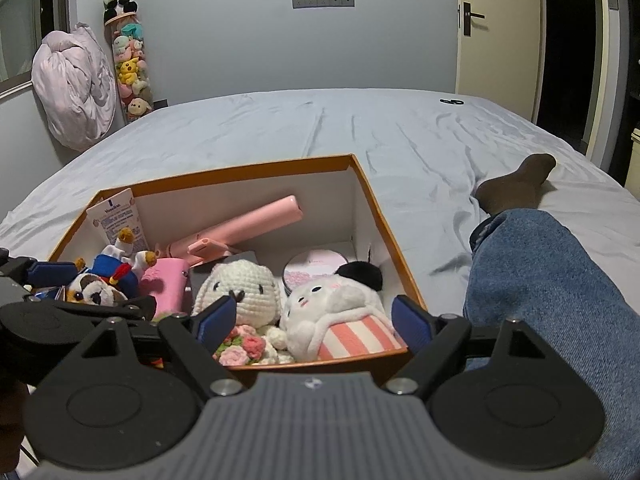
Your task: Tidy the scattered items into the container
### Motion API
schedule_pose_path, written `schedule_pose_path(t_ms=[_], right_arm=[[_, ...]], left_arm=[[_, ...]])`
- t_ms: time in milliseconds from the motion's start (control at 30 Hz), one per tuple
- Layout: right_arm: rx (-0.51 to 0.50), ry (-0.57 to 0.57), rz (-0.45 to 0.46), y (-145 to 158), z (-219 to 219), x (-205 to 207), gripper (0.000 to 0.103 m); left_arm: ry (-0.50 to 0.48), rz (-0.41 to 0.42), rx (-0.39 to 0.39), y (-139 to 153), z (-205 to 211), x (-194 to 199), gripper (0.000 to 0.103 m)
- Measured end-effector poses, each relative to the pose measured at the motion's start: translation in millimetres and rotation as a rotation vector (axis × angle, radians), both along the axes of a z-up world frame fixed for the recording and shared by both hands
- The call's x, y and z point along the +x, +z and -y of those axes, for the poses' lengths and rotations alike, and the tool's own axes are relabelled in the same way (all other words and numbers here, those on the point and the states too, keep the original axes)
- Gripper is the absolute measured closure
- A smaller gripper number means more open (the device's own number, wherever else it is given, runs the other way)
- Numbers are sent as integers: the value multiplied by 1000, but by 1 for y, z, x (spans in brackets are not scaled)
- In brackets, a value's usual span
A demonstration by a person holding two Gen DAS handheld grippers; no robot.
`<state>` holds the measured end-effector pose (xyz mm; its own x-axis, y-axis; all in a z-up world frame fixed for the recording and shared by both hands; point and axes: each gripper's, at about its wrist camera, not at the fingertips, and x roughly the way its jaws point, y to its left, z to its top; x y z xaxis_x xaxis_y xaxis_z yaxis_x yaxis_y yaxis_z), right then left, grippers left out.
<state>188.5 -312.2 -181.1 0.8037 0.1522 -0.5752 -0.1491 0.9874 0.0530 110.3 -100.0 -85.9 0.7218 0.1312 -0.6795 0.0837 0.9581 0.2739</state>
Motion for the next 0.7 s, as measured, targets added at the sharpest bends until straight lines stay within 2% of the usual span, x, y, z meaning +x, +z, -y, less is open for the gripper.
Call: schedule_pose_path(t_ms=[700], right_arm=[[-8, -2, -3, -1, 0, 0, 16]], left_arm=[[-4, -14, 3, 0, -1, 1, 14]])
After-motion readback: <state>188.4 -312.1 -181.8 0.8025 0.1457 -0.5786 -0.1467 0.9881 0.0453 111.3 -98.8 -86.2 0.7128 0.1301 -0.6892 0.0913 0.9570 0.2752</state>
